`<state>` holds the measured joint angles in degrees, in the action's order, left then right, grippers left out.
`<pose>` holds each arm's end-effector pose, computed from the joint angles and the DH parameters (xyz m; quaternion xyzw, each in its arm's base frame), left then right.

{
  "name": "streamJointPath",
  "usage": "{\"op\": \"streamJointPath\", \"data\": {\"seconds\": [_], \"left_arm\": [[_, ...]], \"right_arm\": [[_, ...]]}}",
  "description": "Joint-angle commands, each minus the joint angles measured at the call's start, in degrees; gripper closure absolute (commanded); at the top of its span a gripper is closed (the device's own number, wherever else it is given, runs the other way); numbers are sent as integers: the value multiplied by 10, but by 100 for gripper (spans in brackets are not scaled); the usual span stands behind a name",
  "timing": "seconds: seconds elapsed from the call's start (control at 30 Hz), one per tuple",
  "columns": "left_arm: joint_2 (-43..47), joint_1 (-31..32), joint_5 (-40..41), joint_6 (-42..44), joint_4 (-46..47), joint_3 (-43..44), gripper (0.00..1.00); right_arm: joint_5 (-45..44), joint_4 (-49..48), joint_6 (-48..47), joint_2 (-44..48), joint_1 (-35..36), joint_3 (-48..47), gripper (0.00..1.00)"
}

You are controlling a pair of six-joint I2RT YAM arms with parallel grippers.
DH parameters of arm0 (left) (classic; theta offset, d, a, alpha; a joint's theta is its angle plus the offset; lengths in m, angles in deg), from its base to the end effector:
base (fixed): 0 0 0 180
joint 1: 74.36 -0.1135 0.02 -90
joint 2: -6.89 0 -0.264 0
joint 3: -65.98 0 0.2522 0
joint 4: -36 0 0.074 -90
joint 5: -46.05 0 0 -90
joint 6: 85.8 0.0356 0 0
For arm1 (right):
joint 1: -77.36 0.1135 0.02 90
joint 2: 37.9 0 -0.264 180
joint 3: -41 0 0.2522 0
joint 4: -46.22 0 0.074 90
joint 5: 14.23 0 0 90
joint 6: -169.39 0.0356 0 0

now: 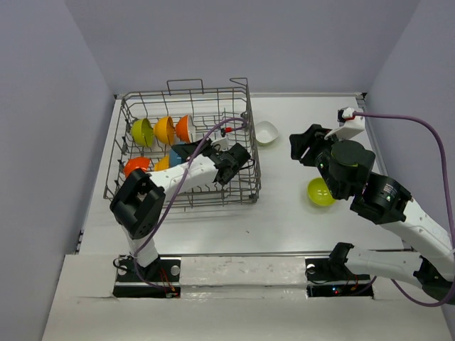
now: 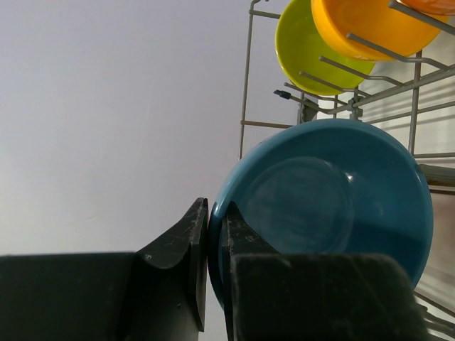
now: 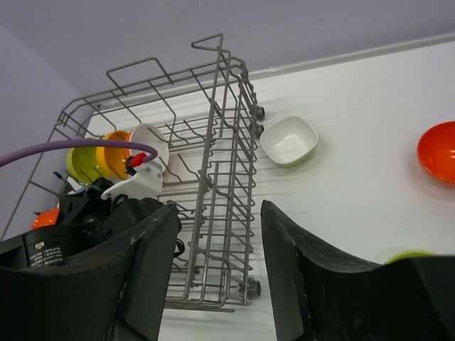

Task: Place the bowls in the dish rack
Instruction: Insert the bowl into the dish rack.

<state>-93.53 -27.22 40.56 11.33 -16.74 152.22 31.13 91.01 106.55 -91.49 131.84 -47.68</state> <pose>0.2590 -0.2270 0.2402 0.2110 0.7067 0.5684 0.3645 0.1177 0.1219 0.4542 0.0710 0.7449 0.1702 0.6412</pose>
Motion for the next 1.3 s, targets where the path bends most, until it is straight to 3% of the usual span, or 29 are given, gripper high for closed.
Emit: {"op": "streamJointPath", "data": {"seconds": [0.0, 1.27], "left_arm": [[-14, -2, -21, -28, 11, 20, 100], [-50, 12, -23, -43, -6, 31, 100]], "right_arm": [[-16, -25, -8, 13, 3, -1, 44], [-18, -25, -14, 15, 3, -2, 44]]}}
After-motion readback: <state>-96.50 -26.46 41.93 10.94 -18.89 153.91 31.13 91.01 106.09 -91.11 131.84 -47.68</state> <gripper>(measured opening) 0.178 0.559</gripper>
